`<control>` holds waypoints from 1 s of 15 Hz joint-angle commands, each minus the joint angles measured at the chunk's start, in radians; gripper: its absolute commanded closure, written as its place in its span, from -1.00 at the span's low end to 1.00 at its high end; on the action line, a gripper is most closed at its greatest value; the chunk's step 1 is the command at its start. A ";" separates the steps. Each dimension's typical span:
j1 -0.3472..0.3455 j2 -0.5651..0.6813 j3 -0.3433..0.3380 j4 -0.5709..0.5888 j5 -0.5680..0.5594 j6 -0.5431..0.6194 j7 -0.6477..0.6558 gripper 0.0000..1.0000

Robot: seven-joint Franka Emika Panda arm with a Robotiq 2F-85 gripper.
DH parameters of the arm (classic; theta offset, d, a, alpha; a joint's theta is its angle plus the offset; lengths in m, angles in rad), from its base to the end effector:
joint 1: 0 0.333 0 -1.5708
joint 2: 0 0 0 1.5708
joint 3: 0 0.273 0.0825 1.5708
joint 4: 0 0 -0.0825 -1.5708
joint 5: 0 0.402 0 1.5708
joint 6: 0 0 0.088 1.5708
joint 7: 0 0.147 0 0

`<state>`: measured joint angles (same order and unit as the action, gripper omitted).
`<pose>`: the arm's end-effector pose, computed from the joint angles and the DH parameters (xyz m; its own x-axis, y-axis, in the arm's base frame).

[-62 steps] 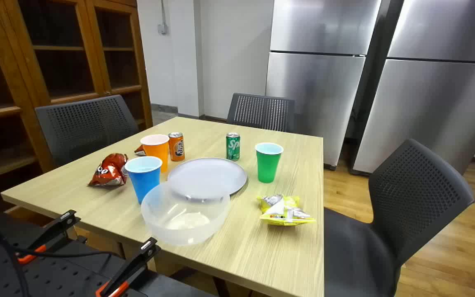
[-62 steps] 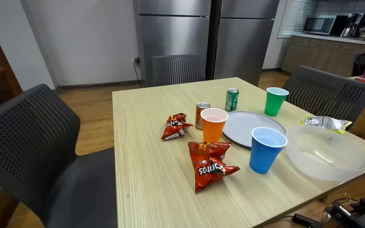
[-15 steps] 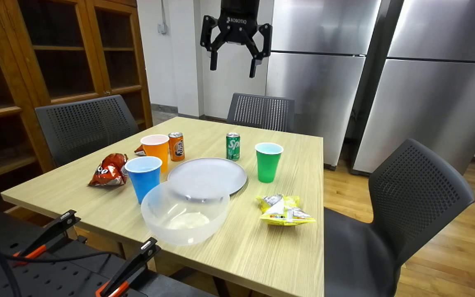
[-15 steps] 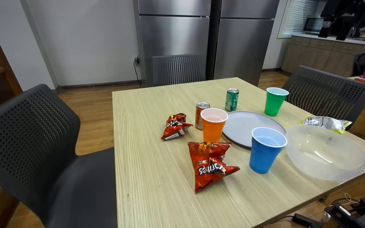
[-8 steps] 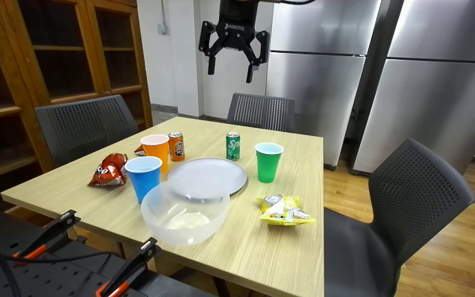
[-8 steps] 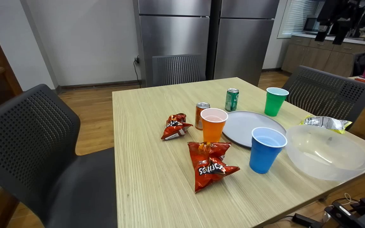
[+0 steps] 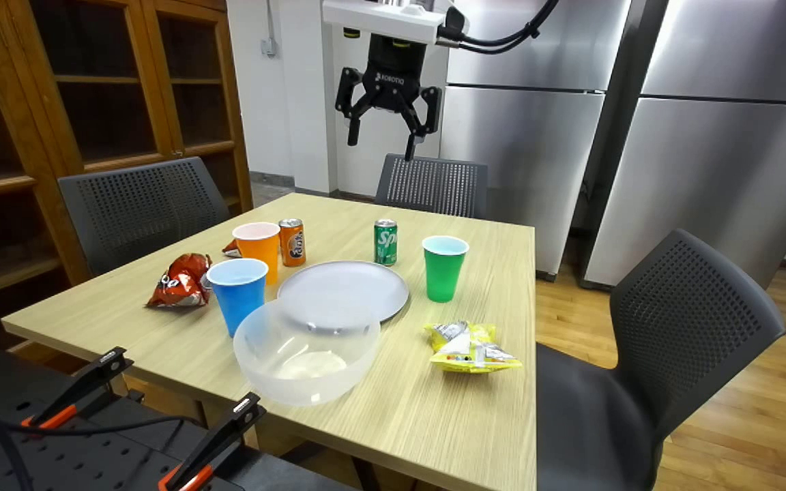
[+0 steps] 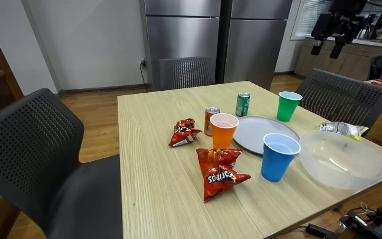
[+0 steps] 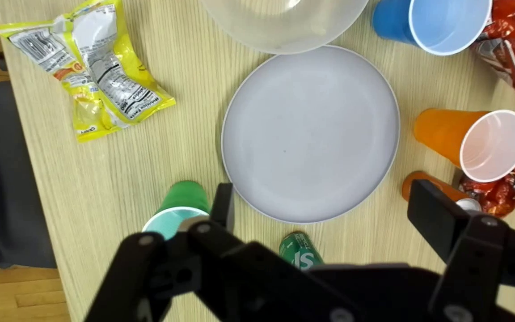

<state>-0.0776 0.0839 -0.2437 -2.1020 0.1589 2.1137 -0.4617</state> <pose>0.5341 -0.1649 0.2825 0.9984 0.0547 -0.0169 0.0520 -0.9901 -0.1307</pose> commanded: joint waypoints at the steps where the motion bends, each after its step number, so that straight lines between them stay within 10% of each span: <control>1: -0.041 0.084 0.046 0.078 0.005 0.027 0.051 -1.00; 15: -0.087 0.325 0.105 0.215 -0.003 0.192 0.214 -1.00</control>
<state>-0.1359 0.3564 -0.1713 -1.9472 0.1611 2.2933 -0.3003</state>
